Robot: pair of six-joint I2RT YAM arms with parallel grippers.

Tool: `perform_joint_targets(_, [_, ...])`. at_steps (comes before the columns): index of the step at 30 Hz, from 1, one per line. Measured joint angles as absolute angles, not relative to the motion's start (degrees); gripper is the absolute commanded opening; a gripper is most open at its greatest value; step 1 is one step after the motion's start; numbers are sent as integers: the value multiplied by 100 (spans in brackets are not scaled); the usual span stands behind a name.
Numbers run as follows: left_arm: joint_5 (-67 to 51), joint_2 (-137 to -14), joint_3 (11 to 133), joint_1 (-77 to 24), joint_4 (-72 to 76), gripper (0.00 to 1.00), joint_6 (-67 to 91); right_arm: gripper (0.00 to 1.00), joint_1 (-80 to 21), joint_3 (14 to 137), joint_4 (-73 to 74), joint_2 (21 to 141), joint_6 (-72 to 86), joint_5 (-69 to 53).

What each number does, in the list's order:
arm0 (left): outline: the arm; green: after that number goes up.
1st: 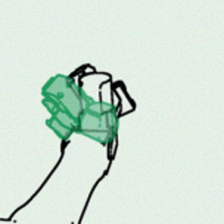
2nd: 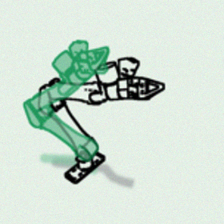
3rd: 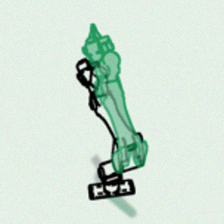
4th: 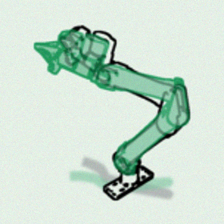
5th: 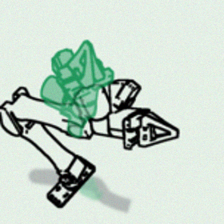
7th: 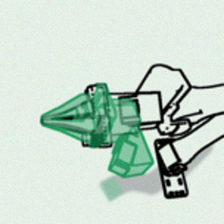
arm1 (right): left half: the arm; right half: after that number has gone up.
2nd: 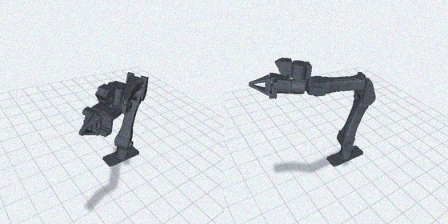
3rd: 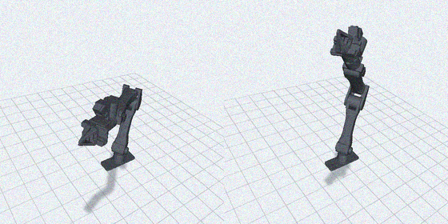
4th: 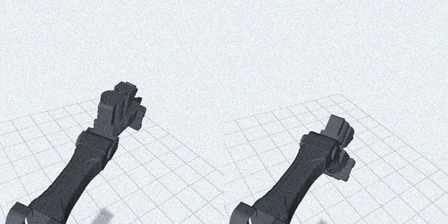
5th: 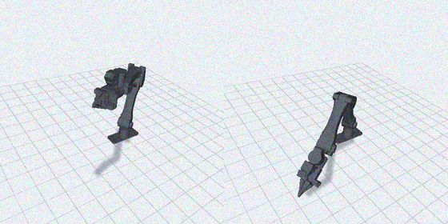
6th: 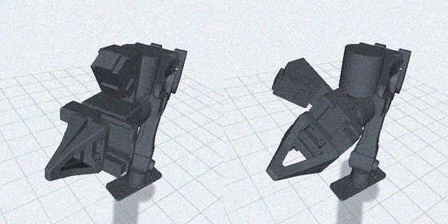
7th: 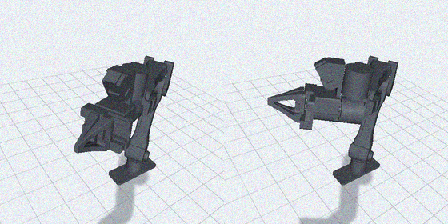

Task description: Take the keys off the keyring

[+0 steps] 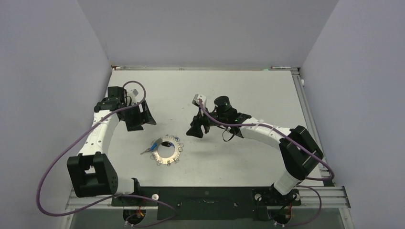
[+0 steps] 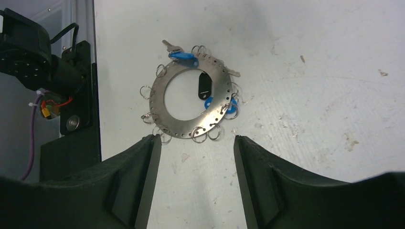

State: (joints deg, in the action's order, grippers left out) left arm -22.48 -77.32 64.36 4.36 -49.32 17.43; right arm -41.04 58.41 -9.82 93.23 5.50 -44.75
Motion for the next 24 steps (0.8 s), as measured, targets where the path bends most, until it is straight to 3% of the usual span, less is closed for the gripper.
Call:
perform_joint_targets(9, [-2143, -7325, 6333, 464, -5376, 65, -1109, 56, -4510, 5701, -1070, 9529, 701, -4401])
perform_joint_targets(17, [-2191, -6473, 4989, 532, -5389, 53, -4320, 54, -4495, 5754, -1210, 9900, 878, -4418])
perform_joint_targets(24, [-2582, -6670, 4364, 1026, -5321, 52, -6287, 54, -4482, 6149, -1258, 10294, 998, -4462])
